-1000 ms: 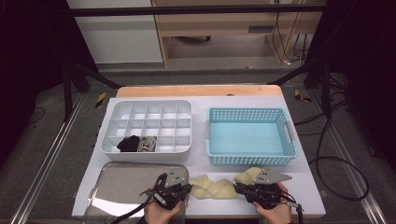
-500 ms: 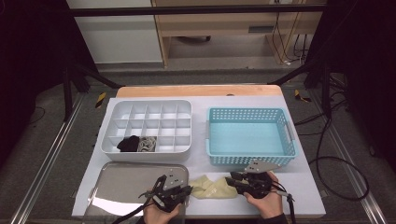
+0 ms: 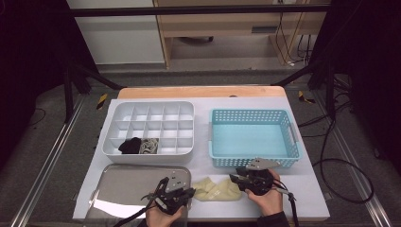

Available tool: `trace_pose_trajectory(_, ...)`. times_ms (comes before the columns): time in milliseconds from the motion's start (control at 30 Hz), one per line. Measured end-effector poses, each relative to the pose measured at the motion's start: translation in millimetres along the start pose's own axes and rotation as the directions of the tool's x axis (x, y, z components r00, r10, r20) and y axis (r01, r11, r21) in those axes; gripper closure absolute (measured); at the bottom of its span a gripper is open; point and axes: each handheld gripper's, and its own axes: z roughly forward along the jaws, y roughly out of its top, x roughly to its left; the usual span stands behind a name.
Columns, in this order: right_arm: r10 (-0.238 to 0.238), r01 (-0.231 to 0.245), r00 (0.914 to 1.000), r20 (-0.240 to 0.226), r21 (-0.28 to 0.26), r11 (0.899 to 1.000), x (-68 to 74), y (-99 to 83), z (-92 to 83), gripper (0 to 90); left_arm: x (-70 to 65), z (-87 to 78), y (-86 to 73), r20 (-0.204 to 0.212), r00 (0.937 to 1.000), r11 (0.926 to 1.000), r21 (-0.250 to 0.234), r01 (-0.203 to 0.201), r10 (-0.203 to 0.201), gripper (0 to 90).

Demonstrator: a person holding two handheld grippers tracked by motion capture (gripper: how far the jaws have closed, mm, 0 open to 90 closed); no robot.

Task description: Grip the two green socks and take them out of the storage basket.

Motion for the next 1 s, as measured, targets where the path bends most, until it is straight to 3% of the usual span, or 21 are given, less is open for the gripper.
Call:
trace_pose_trajectory(67, -0.002, 0.002, 0.9998, -0.021, 0.033, 0.999, 0.5, -1.9, 4.9, 64.1, 0.2, 0.0, -0.3, 0.0, 1.0, 1.0, 0.0, 0.0, 0.0, 88.6)
trace_pose_trajectory(233, 0.002, 0.002, 0.9972, -0.075, 0.052, 0.999, 4.4, -6.6, 5.7, 88.4, 1.0, 0.7, -0.2, 0.002, 0.9999, 0.9999, -0.004, 0.01, -0.01, 88.6)
trace_pose_trajectory(433, -0.01, 0.01, 0.9871, -0.16, -0.003, 1.0, 11.7, -8.5, -14.3, 89.3, 1.2, 0.8, -0.1, -0.005, 0.9999, 0.9999, -0.009, 0.015, -0.015, 88.5)
trace_pose_trajectory(633, -0.043, 0.042, 0.9736, -0.224, -0.01, 0.999, 22.1, -24.3, -30.3, 89.0, 4.4, 0.6, 1.8, -0.007, 0.9999, 0.9999, -0.006, 0.015, -0.015, 87.3)
trace_pose_trajectory(833, -0.031, 0.034, 0.9737, -0.226, 0.011, 0.999, 22.4, -36.0, -25.9, 89.0, 15.7, -11.9, 20.6, 0.01, 0.9999, 0.9956, -0.094, 0.008, -0.007, 67.2)
trace_pose_trajectory(900, -0.028, 0.031, 0.974, -0.225, 0.012, 0.999, 21.2, -36.3, -24.4, 89.0, 16.5, -6.5, 27.9, 0.017, 0.9997, 0.997, -0.076, -0.016, 0.018, 62.5)
trace_pose_trajectory(1000, -0.025, 0.028, 0.9754, -0.219, 0.011, 1.0, 20.8, -36.2, -23.1, 89.0, 15.0, 14.6, 37.6, 0.044, 0.9972, 0.9981, -0.015, -0.06, 0.061, 54.6)
